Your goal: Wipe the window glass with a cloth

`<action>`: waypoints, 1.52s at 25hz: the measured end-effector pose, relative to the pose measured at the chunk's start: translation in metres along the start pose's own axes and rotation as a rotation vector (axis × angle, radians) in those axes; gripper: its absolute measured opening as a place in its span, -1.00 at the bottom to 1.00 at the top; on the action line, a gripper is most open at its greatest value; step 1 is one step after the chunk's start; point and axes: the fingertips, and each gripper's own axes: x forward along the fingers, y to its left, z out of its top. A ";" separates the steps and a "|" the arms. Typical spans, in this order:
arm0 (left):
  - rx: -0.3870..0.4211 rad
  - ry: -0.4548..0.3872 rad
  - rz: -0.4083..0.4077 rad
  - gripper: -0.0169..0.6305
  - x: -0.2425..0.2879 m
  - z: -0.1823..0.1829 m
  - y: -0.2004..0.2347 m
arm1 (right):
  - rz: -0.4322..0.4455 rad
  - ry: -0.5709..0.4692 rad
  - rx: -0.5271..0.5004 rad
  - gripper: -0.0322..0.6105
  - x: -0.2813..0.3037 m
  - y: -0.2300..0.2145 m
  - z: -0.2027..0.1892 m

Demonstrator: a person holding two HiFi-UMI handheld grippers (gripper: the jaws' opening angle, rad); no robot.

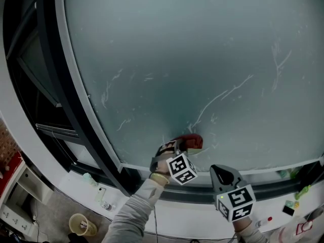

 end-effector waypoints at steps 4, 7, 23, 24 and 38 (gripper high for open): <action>-0.041 -0.033 0.042 -0.79 -0.022 0.013 0.035 | -0.004 -0.008 0.009 -0.88 0.000 -0.002 -0.004; -0.036 -0.078 0.101 -0.79 -0.041 0.034 0.074 | 0.003 -0.009 0.009 -0.88 0.002 0.001 -0.007; 0.116 -0.272 0.443 -0.79 -0.132 0.176 0.265 | 0.021 -0.030 -0.019 -0.88 0.017 -0.001 0.004; 0.125 -0.277 0.462 -0.79 -0.135 0.183 0.274 | 0.020 -0.030 -0.022 -0.88 0.018 -0.002 0.004; 0.140 -0.287 0.502 -0.79 -0.128 0.217 0.306 | -0.014 -0.023 -0.019 -0.88 0.022 -0.017 0.003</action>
